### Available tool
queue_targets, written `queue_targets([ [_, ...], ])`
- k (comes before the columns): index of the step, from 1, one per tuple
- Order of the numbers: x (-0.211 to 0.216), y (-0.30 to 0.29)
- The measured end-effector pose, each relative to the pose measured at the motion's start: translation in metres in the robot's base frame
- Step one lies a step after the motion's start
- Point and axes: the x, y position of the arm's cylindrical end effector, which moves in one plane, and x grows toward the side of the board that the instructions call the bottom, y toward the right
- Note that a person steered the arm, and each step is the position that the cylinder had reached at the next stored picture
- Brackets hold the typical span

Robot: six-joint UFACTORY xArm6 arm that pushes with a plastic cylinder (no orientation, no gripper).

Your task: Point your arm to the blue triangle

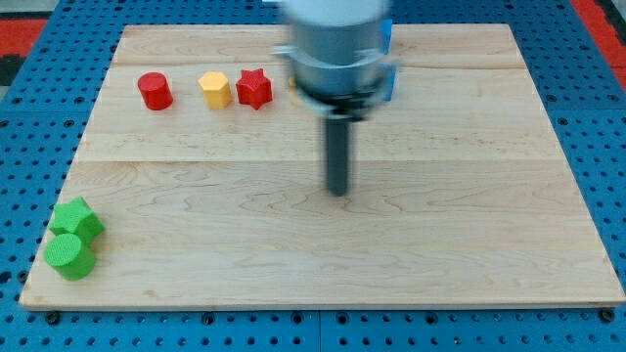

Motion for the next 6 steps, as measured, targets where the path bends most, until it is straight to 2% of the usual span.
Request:
queue_targets([
  [1,-0.045,0.140],
  [2,-0.123,0.213],
  [3,-0.218,0.222],
  [4,-0.283,0.200],
  [5,-0.283,0.189],
  [6,-0.282,0.147],
])
